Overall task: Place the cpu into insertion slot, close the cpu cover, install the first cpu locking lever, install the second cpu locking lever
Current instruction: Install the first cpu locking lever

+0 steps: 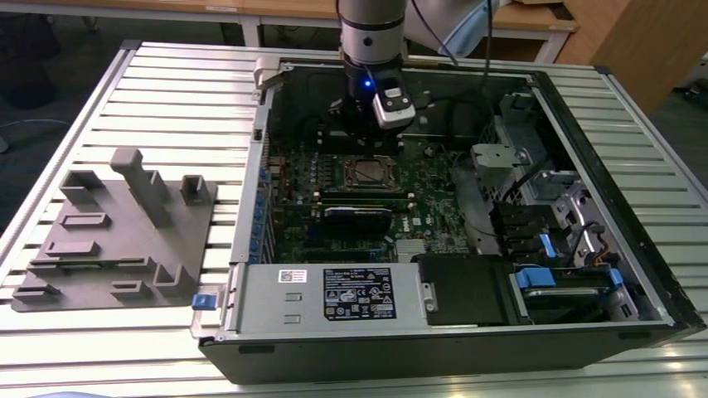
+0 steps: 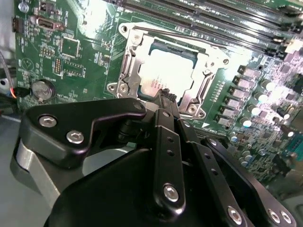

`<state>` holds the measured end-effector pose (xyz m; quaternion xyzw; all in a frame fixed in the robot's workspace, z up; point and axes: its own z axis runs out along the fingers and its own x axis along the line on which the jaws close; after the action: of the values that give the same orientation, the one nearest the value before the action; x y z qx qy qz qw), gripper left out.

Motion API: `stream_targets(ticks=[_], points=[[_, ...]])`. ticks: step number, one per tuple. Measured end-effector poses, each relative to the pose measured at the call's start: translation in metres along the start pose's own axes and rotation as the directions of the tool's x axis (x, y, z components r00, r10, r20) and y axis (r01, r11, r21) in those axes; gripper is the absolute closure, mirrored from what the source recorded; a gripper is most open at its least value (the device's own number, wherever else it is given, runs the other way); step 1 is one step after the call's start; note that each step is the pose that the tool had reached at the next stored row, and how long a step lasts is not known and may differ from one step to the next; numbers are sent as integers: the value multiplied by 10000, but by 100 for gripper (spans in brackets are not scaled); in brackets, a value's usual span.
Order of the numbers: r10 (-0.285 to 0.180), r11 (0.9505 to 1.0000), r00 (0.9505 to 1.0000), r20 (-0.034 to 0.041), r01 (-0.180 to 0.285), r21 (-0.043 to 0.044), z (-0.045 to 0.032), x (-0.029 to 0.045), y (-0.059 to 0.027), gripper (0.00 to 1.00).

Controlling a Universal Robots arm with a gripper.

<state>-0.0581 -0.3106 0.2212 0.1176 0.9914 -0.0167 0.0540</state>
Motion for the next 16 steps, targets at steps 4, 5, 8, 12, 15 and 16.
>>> stream_targets(ticks=[4, 5, 8, 12, 15, 16], points=[[-385, 9992, 9993, 9, 385, -48, 2, -1, 0, 89], [-440, 9990, 9990, 10, 440, -54, 2, -1, 1, 89], [-469, 9989, 9989, 11, 469, -58, 2, -1, 0, 89], [-470, 9989, 9989, 10, 470, -56, -4, -2, 0, 89], [-469, 9989, 9989, 10, 469, -57, -28, -4, -1, 89], [-470, 9989, 9989, 10, 470, -57, -34, -5, -1, 89]])
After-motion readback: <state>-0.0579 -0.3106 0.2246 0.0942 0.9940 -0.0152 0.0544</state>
